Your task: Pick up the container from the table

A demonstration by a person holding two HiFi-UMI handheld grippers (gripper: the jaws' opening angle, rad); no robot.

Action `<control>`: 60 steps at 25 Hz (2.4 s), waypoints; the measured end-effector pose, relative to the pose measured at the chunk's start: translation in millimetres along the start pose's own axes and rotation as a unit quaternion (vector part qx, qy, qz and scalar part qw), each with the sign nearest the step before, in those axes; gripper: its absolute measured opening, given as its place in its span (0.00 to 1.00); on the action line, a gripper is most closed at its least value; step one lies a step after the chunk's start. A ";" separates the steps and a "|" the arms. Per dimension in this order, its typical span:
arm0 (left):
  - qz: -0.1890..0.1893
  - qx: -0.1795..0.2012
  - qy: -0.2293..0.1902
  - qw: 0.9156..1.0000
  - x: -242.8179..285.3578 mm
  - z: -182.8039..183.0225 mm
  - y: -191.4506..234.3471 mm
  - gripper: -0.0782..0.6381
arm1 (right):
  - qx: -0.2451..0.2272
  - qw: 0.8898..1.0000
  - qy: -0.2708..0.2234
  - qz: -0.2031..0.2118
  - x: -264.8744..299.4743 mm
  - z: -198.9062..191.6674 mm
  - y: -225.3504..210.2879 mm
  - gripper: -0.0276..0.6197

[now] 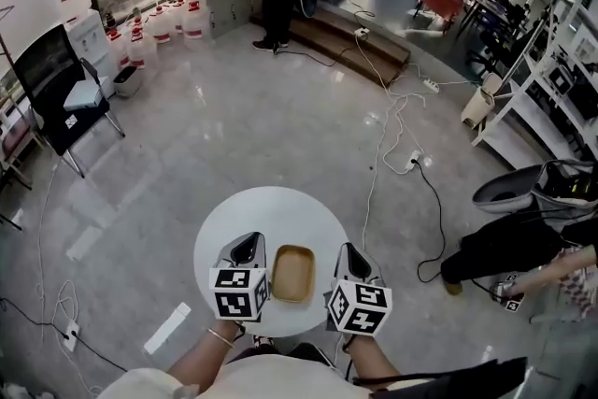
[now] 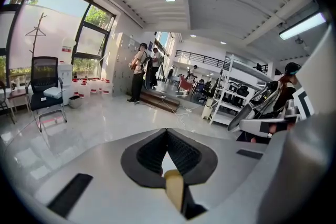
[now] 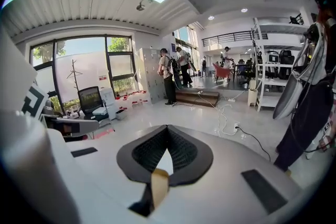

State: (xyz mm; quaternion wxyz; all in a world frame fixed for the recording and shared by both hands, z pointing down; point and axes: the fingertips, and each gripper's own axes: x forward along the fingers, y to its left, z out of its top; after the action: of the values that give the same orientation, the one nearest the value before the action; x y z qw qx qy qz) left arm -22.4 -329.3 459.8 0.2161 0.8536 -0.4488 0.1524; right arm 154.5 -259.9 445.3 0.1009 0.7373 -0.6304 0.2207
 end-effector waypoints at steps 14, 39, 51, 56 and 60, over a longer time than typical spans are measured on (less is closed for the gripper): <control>0.047 -0.054 0.031 0.997 -10.5 -22.8 6.7 0.13 | -0.006 0.998 0.037 0.042 10.6 -10.1 -2.6 0.08; 0.060 -0.063 0.109 0.990 -19.3 -101.5 12.4 0.13 | 0.019 0.992 0.113 0.059 13.3 -81.0 4.2 0.08; 0.039 -0.055 0.164 0.984 -7.1 -155.8 10.0 0.13 | 0.016 0.984 0.167 0.066 12.8 -140.2 11.3 0.08; 0.038 -0.057 0.175 0.982 -1.9 -171.0 12.0 0.13 | 0.016 0.981 0.180 0.066 17.3 -155.6 12.4 0.08; 0.032 -0.063 0.176 0.982 0.4 -176.4 9.6 0.13 | 0.017 0.980 0.188 0.066 19.0 -164.1 14.2 0.08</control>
State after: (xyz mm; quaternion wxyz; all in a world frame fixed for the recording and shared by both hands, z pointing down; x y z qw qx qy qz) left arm -41.8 -245.3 613.9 0.3403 0.7835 -0.4394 0.2779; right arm 110.2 -209.2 596.8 0.1901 0.6409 -0.6441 0.3718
